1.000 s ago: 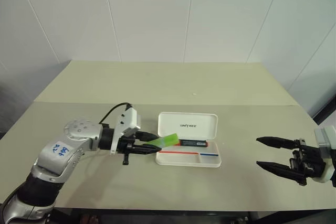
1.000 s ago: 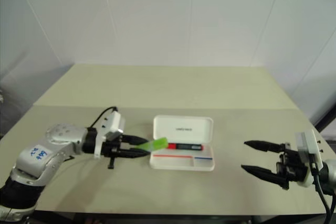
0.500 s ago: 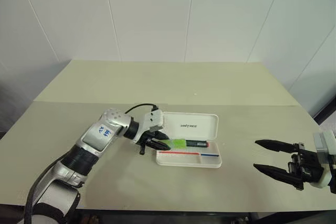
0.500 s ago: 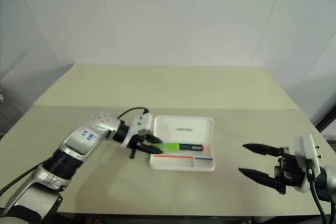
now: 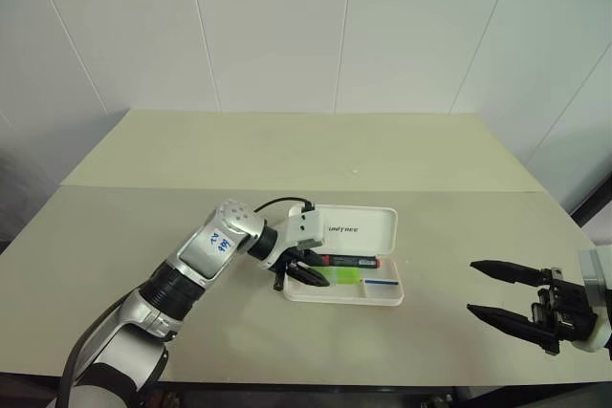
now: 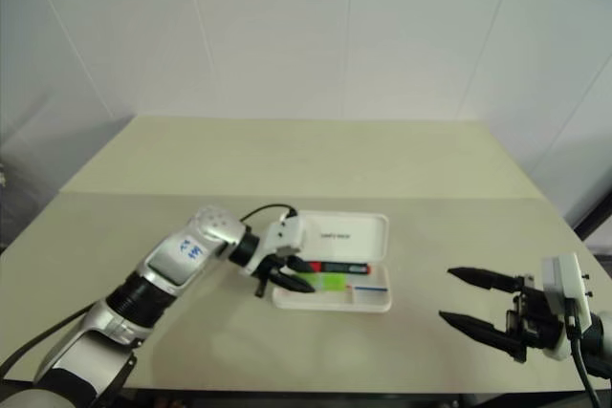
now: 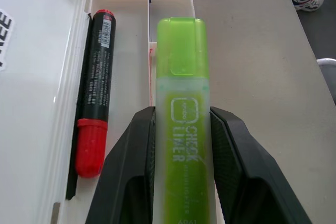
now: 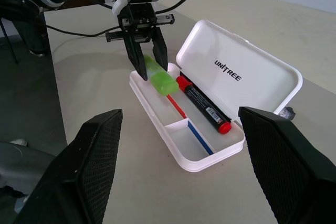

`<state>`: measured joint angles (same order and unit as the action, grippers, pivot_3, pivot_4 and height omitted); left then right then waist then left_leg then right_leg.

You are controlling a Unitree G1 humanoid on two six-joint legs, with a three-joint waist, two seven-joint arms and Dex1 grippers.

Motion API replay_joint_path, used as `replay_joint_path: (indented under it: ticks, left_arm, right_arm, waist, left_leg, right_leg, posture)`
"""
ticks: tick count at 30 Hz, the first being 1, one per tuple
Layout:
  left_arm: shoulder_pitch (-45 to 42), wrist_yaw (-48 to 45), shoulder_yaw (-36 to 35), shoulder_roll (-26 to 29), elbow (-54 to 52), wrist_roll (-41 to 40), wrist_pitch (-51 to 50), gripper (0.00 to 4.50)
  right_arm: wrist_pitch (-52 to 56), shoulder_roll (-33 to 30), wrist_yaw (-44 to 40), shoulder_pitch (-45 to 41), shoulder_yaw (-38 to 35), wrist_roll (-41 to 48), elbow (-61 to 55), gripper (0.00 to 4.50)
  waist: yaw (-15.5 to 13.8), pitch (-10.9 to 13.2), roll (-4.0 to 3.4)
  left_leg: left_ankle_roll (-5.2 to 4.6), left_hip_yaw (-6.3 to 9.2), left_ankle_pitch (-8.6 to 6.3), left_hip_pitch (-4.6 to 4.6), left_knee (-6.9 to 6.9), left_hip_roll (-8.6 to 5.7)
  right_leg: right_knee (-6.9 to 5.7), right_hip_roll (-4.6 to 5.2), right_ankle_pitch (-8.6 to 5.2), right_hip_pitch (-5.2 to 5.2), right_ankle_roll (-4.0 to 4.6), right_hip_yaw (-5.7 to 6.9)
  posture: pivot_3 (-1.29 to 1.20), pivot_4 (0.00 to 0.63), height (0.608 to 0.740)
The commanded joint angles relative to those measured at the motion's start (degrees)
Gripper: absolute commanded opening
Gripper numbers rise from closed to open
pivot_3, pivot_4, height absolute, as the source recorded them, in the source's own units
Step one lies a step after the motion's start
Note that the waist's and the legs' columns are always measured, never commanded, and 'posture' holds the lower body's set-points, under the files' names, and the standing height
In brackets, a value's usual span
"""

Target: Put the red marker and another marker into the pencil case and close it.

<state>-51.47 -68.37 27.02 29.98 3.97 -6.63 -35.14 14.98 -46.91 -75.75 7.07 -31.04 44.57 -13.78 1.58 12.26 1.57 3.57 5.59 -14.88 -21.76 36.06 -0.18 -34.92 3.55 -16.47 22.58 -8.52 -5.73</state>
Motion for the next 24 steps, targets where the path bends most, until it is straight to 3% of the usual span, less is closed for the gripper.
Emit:
replay_joint_path:
  ticks: [1,19,24]
  left_arm:
    - [-1.5,1.0,0.8,-0.8,-1.9,1.8,-0.8,1.07]
    - [-3.1,1.5,2.1,-3.5,-0.8,4.2,-4.2,1.07]
    - [-2.9,0.7,2.4,-3.3,-1.9,3.9,-5.5,2.71]
  right_arm:
    - [-1.0,0.5,0.5,0.3,-2.2,1.1,-1.9,4.5]
    - [-1.4,1.1,1.7,1.7,-2.6,0.7,-2.2,4.5]
    - [-1.6,1.1,2.2,1.9,-2.3,0.6,-2.1,4.5]
  waist:
    - [0.0,0.0,0.0]
    - [0.0,0.0,0.0]
    - [0.0,0.0,0.01]
  left_leg:
    - [0.0,0.0,0.0,0.0,0.0,0.0]
    - [0.0,0.01,0.0,0.0,0.0,-0.01]
    - [0.0,0.01,0.0,0.0,0.0,-0.01]
  right_leg:
    - [-0.01,0.0,0.0,0.0,0.0,0.0]
    - [-0.01,0.0,-0.01,0.0,-0.01,0.0]
    - [-0.01,0.0,-0.01,0.0,-0.01,0.0]
  posture:
    - [0.0,0.15,0.74]
    - [0.0,0.15,0.74]
    - [0.0,0.15,0.74]
